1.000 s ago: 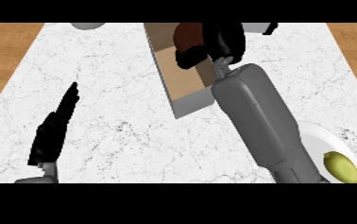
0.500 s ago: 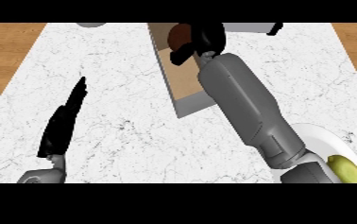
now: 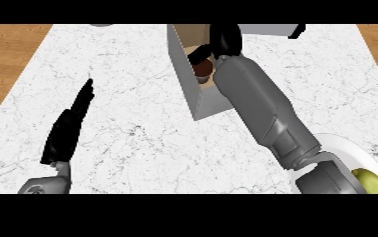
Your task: Pick the cupcake from the plate and place it in the cardboard box
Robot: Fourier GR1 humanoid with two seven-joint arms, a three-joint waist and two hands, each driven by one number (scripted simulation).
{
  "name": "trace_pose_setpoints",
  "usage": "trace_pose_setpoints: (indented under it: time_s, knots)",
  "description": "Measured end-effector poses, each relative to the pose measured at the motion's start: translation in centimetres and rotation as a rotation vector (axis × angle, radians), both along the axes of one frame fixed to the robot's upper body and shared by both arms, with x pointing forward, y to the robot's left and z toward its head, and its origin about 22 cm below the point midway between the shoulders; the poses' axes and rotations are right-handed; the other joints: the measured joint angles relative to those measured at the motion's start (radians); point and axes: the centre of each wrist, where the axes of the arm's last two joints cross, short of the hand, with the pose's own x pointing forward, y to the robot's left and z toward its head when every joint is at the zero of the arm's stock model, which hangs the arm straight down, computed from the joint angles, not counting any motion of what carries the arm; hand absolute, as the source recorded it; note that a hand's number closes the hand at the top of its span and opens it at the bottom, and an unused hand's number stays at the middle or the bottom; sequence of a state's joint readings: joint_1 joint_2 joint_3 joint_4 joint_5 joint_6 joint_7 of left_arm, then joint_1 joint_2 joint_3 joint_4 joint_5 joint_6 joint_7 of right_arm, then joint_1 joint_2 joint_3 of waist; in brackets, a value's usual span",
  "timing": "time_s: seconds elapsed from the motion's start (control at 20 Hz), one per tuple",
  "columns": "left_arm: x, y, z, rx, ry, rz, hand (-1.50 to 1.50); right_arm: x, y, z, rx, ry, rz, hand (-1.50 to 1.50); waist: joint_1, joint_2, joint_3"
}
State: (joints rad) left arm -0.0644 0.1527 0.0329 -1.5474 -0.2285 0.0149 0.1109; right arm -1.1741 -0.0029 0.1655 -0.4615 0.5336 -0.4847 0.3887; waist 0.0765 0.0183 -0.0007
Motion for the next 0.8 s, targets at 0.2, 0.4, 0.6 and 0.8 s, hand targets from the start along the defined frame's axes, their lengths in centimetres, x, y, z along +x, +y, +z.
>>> trace_pose_setpoints:
  time_s: [0.2,0.4,0.6,0.8]
  knots:
    - [0.1,0.3,0.2,0.003,0.0,0.001,0.0,0.2,-0.6,0.1,0.145,-0.114,-0.072,-1.5,-0.005,0.002,0.001]
    - [-0.4,0.9,-0.1,-0.003,0.002,0.016,0.0,0.4,-1.4,0.7,0.304,-0.209,-0.119,-1.5,-0.02,-0.001,0.002]
    - [-1.1,1.5,-0.5,-0.003,0.012,0.038,0.0,0.6,-3.8,0.7,0.455,-0.284,-0.164,-1.5,-0.042,-0.007,0.002]
    - [-1.4,1.6,-0.8,0.003,0.017,0.055,0.0,0.8,-7.3,0.6,0.522,-0.345,-0.247,-1.5,-0.06,-0.013,0.001]
